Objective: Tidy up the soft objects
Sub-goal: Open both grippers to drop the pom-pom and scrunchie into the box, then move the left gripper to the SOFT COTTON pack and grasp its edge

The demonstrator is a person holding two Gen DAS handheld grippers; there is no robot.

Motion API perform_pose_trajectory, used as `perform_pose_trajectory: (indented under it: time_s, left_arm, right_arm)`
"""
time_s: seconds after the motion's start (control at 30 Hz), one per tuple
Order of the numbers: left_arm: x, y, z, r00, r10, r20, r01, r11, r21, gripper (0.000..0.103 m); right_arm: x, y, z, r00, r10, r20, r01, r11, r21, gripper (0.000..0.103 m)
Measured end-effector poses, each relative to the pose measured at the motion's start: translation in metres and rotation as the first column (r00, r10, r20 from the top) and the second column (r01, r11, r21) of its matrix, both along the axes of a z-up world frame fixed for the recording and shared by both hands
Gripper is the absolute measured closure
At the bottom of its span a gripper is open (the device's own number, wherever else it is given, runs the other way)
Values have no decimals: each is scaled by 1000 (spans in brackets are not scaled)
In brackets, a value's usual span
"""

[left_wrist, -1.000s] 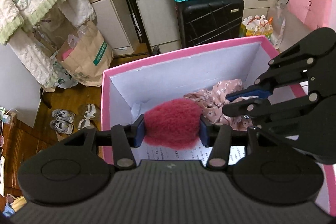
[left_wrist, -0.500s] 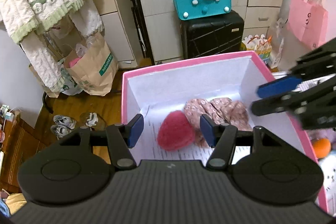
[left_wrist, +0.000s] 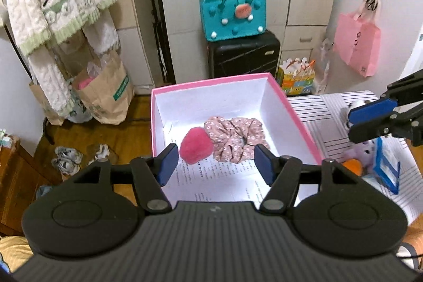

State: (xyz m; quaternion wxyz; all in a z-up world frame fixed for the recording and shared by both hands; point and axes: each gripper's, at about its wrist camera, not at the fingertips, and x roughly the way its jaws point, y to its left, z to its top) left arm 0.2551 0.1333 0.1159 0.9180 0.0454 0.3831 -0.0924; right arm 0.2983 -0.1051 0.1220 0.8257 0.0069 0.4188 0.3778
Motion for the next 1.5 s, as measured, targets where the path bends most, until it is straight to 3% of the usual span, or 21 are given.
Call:
perform_pose_trajectory:
  time_s: [0.4, 0.7, 1.07, 1.3, 1.5]
  left_arm:
    - [-69, -33, 20, 991, -136, -4, 136, 991, -11, 32]
    - [-107, -75, 12, 977, -210, 39, 211, 977, -33, 32]
    - [-134, -133, -29, 961, -268, 68, 272, 960, -64, 26]
    - [-136, -152, -62, 963, -261, 60, 266, 957, -111, 26]
    - [-130, -162, -97, 969, -246, 7, 243, 953, -182, 20]
  right_arm:
    - [-67, -59, 16, 987, -135, 83, 136, 991, -12, 63]
    - [-118, -84, 11, 986, -91, 137, 101, 993, -65, 61]
    - [-139, -127, -39, 984, -155, 92, 158, 987, -22, 60]
    - [-153, -139, -73, 978, -181, 100, 183, 983, -12, 40]
    - [-160, -140, -103, 972, -172, 159, 177, 984, -16, 40]
